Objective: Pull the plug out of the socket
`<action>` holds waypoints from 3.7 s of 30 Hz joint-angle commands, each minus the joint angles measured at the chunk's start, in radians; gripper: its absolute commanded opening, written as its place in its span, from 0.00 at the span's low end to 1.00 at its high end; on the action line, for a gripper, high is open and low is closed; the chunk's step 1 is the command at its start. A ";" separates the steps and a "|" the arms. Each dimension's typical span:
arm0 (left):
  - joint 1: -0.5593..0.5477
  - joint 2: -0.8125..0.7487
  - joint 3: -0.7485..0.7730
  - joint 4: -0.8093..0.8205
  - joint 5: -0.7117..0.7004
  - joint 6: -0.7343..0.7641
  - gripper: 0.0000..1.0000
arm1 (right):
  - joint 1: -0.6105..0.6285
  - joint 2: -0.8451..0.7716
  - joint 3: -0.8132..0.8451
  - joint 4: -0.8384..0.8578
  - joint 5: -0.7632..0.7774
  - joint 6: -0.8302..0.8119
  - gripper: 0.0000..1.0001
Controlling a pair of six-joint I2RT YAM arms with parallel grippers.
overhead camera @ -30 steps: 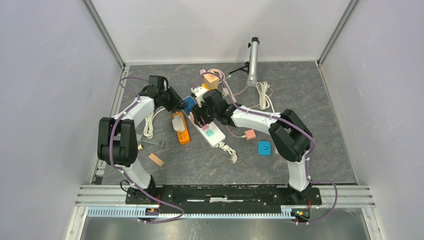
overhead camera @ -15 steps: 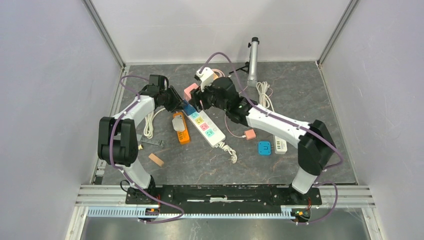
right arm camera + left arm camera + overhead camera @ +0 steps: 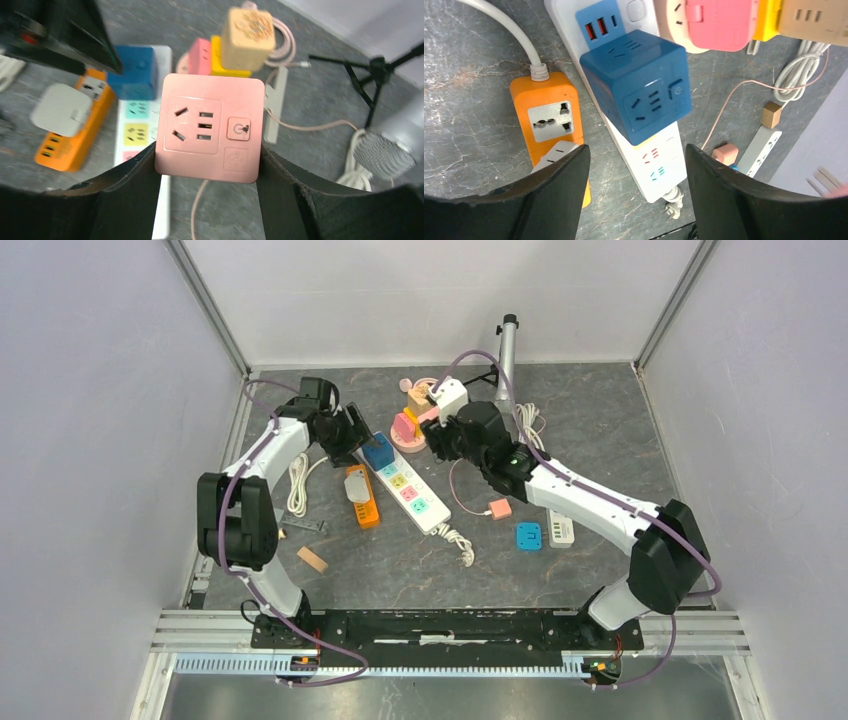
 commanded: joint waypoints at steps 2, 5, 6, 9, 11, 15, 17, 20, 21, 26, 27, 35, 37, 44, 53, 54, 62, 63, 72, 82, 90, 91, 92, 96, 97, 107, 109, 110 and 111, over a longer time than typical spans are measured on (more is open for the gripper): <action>-0.003 -0.085 0.077 -0.069 -0.002 0.066 0.83 | -0.074 -0.092 -0.087 0.016 0.030 -0.012 0.00; -0.003 -0.109 0.085 -0.091 -0.028 0.085 0.96 | -0.100 -0.116 -0.121 0.001 0.030 -0.027 0.00; -0.003 -0.116 0.088 -0.100 -0.037 0.091 0.99 | -0.106 -0.116 -0.127 -0.011 0.034 -0.030 0.00; -0.003 -0.135 0.097 -0.122 -0.071 0.108 1.00 | -0.118 -0.091 -0.133 -0.069 0.057 -0.027 0.00; -0.003 -0.146 0.107 -0.137 -0.089 0.120 1.00 | -0.119 -0.058 -0.126 -0.130 0.089 -0.020 0.00; -0.001 -0.164 0.128 -0.167 -0.137 0.157 1.00 | -0.119 0.013 -0.130 -0.200 0.158 -0.011 0.00; 0.002 -0.173 0.135 -0.174 -0.160 0.169 1.00 | -0.119 0.044 -0.137 -0.219 0.188 -0.010 0.00; 0.010 -0.182 0.140 -0.180 -0.180 0.178 1.00 | -0.118 0.088 -0.132 -0.239 0.217 -0.010 0.00; 0.014 -0.185 0.141 -0.181 -0.186 0.178 1.00 | -0.117 0.102 -0.131 -0.243 0.226 -0.010 0.00; 0.025 -0.181 0.144 -0.191 -0.186 0.167 1.00 | -0.116 0.155 -0.111 -0.256 0.236 -0.010 0.18; 0.027 -0.179 0.143 -0.196 -0.183 0.167 1.00 | -0.115 0.161 -0.107 -0.257 0.229 -0.010 0.27; 0.044 -0.174 0.159 -0.211 -0.181 0.181 1.00 | -0.094 0.141 -0.137 -0.189 0.166 0.032 0.73; 0.045 -0.166 0.176 -0.222 -0.179 0.179 1.00 | -0.090 0.117 -0.138 -0.165 0.120 0.039 0.79; 0.040 -0.156 0.179 -0.225 -0.099 0.150 1.00 | -0.090 0.066 -0.116 -0.132 -0.021 0.059 0.89; -0.018 -0.136 0.134 -0.125 -0.079 0.070 1.00 | -0.080 0.050 -0.184 0.059 -0.411 0.166 0.87; -0.027 -0.136 0.132 -0.103 -0.080 0.056 1.00 | -0.070 0.053 -0.187 0.070 -0.412 0.172 0.87; -0.077 -0.052 0.155 -0.057 -0.200 -0.024 1.00 | -0.009 0.184 -0.114 0.043 -0.408 0.130 0.88; -0.082 -0.037 0.180 -0.069 -0.219 -0.035 1.00 | -0.006 0.206 -0.079 -0.023 -0.378 0.133 0.87; -0.163 0.096 0.269 -0.165 -0.399 -0.108 0.99 | -0.005 0.285 -0.074 -0.064 -0.305 0.168 0.87; -0.172 0.202 0.317 -0.169 -0.394 -0.092 0.88 | 0.021 0.274 -0.158 -0.011 -0.330 0.094 0.87; -0.171 0.242 0.318 -0.183 -0.400 -0.073 0.78 | 0.057 0.280 -0.144 0.012 -0.333 0.065 0.87; -0.172 0.244 0.318 -0.183 -0.399 -0.070 0.77 | 0.064 0.288 -0.129 -0.003 -0.315 0.063 0.87; -0.171 0.246 0.318 -0.183 -0.394 -0.067 0.76 | 0.068 0.299 -0.119 -0.020 -0.293 0.059 0.86; -0.171 0.246 0.313 -0.184 -0.380 -0.046 0.76 | 0.091 0.318 -0.113 -0.045 -0.207 0.045 0.83; -0.171 0.247 0.310 -0.184 -0.377 -0.038 0.77 | 0.093 0.321 -0.118 -0.047 -0.205 0.044 0.82; -0.171 0.277 0.371 -0.253 -0.376 0.035 0.68 | 0.096 0.326 -0.189 -0.053 -0.234 0.120 0.73; -0.171 0.269 0.389 -0.254 -0.368 0.043 0.62 | 0.096 0.326 -0.193 -0.052 -0.232 0.127 0.72; -0.171 0.264 0.398 -0.254 -0.362 0.048 0.59 | 0.097 0.327 -0.193 -0.052 -0.227 0.128 0.72; -0.170 0.261 0.409 -0.255 -0.353 0.053 0.57 | 0.096 0.330 -0.189 -0.053 -0.223 0.129 0.72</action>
